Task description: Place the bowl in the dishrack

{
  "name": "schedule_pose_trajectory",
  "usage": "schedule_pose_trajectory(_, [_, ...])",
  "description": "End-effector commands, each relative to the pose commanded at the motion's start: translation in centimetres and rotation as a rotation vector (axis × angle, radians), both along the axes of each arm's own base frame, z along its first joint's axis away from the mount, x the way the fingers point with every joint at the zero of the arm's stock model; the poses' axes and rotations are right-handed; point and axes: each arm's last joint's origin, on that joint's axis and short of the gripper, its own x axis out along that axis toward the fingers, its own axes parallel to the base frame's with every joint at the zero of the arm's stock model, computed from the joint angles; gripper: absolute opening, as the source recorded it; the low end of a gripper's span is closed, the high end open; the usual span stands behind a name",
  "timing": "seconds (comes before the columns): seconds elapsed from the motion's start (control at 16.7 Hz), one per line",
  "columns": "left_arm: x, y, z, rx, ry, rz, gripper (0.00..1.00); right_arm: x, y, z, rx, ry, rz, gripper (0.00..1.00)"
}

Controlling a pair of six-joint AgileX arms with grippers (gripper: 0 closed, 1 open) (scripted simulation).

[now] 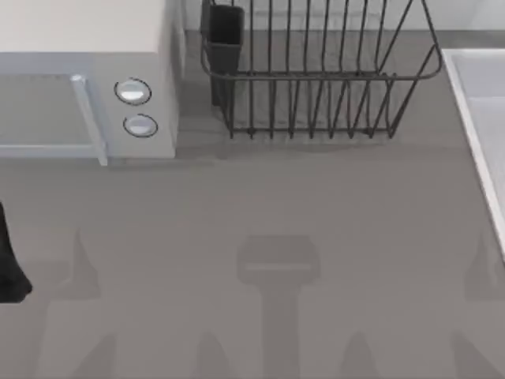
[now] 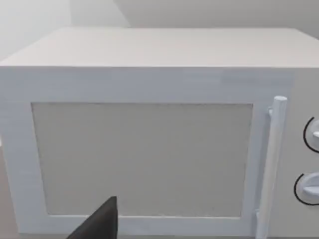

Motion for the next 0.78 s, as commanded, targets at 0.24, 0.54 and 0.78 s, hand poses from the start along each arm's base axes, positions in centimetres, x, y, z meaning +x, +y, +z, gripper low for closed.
schedule_pose_trajectory(0.24, [0.0, 0.0, 0.0, 0.000, 0.000, 0.000, 1.00, 0.0, -0.2, 0.5, -0.016, 0.031, -0.017, 1.00])
schedule_pose_trajectory(0.54, [0.0, 0.0, 0.0, 0.000, 0.000, 0.000, 1.00, 0.9, -1.5, 4.0, -0.112, 0.289, -0.110, 1.00])
schedule_pose_trajectory(0.78, [0.0, 0.0, 0.0, 0.000, 0.000, 0.000, 1.00, 3.7, -3.8, 6.6, -0.169, 0.672, -0.165, 1.00])
